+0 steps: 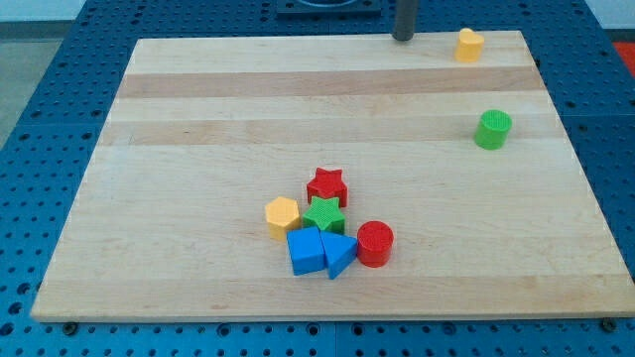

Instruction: Place the heart to the top of the green circle

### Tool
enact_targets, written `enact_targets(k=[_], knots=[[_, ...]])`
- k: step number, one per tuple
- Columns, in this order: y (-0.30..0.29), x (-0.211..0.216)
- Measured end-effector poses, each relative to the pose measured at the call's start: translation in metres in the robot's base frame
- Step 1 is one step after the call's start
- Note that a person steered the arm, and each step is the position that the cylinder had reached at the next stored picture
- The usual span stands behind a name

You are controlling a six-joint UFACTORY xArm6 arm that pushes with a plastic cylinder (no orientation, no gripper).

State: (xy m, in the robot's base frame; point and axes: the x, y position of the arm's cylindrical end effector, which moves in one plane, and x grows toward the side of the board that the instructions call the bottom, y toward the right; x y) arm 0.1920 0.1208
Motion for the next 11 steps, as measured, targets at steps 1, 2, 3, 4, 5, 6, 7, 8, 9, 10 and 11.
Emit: enact_targets(k=[1,2,3,4,5,6,7,8,9,10,11], knots=[[0.030,0.000],[0.064,-0.001],[0.085,-0.001],[0.085,0.007],[0.081,0.027],[0.080,0.052],[0.080,0.064],[0.080,0.080],[0.080,0.110],[0.080,0.128],[0.087,0.128]])
